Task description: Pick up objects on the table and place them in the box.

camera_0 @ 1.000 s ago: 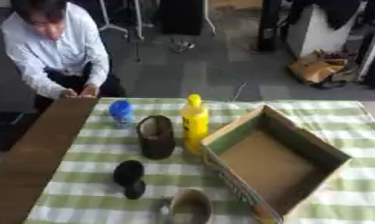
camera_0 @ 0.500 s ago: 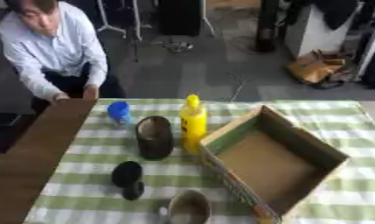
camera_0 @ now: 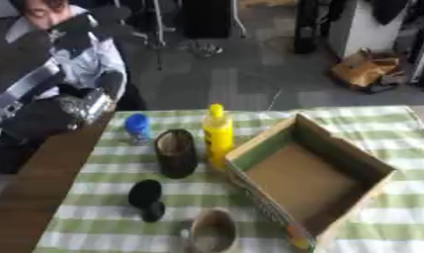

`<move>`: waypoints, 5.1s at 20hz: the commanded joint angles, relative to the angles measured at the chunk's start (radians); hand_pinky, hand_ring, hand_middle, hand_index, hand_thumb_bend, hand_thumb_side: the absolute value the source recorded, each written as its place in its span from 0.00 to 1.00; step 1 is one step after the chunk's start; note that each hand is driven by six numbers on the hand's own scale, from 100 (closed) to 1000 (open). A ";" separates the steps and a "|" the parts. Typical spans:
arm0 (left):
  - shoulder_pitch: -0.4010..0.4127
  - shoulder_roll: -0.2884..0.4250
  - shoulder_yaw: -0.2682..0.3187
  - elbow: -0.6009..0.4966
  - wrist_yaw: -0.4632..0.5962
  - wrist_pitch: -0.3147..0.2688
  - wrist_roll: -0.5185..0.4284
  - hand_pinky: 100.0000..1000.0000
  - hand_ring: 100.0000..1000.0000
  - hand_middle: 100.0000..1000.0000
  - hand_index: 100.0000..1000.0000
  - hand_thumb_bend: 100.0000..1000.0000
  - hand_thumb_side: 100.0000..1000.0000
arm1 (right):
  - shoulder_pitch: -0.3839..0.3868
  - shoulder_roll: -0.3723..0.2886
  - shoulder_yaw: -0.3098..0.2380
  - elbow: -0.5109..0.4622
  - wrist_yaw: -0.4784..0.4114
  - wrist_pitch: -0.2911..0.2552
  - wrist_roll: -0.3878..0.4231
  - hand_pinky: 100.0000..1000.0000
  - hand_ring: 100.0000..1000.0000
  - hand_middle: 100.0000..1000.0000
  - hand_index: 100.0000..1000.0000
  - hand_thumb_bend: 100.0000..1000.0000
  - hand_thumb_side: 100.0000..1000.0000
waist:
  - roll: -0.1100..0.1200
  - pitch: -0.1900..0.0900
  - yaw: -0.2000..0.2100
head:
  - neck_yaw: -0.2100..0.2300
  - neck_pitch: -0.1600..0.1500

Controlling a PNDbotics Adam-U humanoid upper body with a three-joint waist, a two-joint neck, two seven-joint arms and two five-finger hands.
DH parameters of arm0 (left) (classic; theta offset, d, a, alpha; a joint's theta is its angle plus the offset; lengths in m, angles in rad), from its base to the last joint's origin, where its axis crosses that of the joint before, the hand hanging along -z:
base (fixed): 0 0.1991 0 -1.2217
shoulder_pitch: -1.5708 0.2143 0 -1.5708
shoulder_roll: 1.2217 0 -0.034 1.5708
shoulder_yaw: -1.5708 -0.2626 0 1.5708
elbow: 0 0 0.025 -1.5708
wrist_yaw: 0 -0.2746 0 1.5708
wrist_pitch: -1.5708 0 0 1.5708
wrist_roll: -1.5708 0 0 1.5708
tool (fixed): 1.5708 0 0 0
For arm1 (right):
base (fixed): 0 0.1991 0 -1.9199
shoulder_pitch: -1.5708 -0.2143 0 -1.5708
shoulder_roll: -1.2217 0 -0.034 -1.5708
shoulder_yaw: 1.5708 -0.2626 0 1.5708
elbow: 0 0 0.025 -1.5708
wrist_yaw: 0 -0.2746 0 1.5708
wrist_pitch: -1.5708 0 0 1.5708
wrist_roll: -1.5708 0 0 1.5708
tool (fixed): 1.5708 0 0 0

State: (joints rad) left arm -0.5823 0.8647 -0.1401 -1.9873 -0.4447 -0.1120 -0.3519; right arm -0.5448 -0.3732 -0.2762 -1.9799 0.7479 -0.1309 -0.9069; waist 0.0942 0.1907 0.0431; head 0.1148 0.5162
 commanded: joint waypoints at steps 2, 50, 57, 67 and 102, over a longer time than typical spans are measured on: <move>-0.056 0.112 -0.105 -0.013 0.028 0.031 -0.151 0.98 1.00 1.00 1.00 0.10 0.85 | -0.007 -0.025 0.009 -0.020 -0.007 -0.005 0.000 0.84 0.73 0.65 0.58 0.00 0.85 | 0.006 -0.022 -0.001 | 0.010 0.017; -0.390 -0.186 -0.657 0.371 0.207 0.095 -0.555 1.00 1.00 1.00 1.00 0.72 0.65 | 0.012 -0.020 0.053 -0.020 -0.039 -0.011 0.000 0.84 0.67 0.56 0.53 0.00 0.82 | 0.044 -0.028 -0.019 | 0.025 0.078; -0.373 -0.196 -0.652 0.387 0.177 0.082 -0.555 1.00 1.00 1.00 1.00 0.72 0.65 | 0.013 -0.016 0.054 -0.020 -0.043 -0.011 0.000 0.84 0.66 0.55 0.52 0.00 0.82 | 0.039 -0.026 -0.023 | 0.026 0.072; -0.339 -0.233 -0.638 0.470 0.121 0.033 -0.555 1.00 1.00 1.00 1.00 0.69 0.67 | 0.012 -0.014 0.053 -0.020 -0.048 -0.011 0.000 0.84 0.66 0.55 0.52 0.00 0.82 | 0.032 -0.022 -0.033 | 0.033 0.067; -0.320 -0.260 -0.550 0.556 0.081 0.013 -0.555 1.00 1.00 1.00 1.00 0.65 0.71 | 0.014 -0.010 0.062 -0.020 -0.056 -0.009 0.000 0.84 0.65 0.54 0.50 0.00 0.81 | 0.025 -0.018 -0.038 | 0.036 0.056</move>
State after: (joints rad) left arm -0.8822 0.5931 -0.7096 -1.4350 -0.3655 -0.0967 -0.9063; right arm -0.5186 -0.3735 -0.2149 -1.9800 0.6978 -0.1401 -0.9073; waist 0.1276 0.1856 0.0057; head 0.1478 0.5783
